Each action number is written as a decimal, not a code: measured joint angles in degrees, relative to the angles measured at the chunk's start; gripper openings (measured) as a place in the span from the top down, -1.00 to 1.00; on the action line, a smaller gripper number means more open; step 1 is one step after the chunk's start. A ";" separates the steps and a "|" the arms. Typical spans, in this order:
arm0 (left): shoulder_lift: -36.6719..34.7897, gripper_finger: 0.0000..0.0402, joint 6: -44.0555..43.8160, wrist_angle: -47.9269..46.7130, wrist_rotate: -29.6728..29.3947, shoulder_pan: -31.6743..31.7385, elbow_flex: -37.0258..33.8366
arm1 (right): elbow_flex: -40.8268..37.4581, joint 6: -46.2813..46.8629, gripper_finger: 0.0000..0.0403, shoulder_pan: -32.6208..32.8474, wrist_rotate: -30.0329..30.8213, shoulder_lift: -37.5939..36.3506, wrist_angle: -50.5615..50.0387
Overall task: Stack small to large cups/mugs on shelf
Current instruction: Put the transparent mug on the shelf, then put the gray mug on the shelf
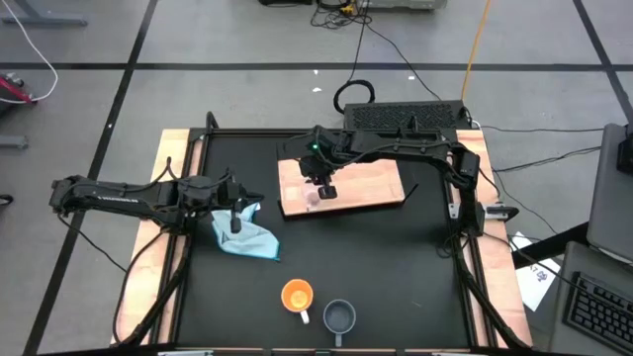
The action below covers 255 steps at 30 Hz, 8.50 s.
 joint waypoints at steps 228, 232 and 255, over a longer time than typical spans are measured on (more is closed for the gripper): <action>0.02 0.94 0.51 2.36 3.03 -1.51 0.00 | -54.77 30.88 1.00 33.22 15.28 -42.83 33.63; 0.02 0.99 -0.11 2.65 4.07 -1.51 0.00 | -54.77 30.36 1.00 34.67 15.30 -42.81 33.48; -1.17 0.98 -1.44 3.71 4.04 -4.16 0.00 | -60.70 30.93 1.00 38.48 21.40 -40.53 40.66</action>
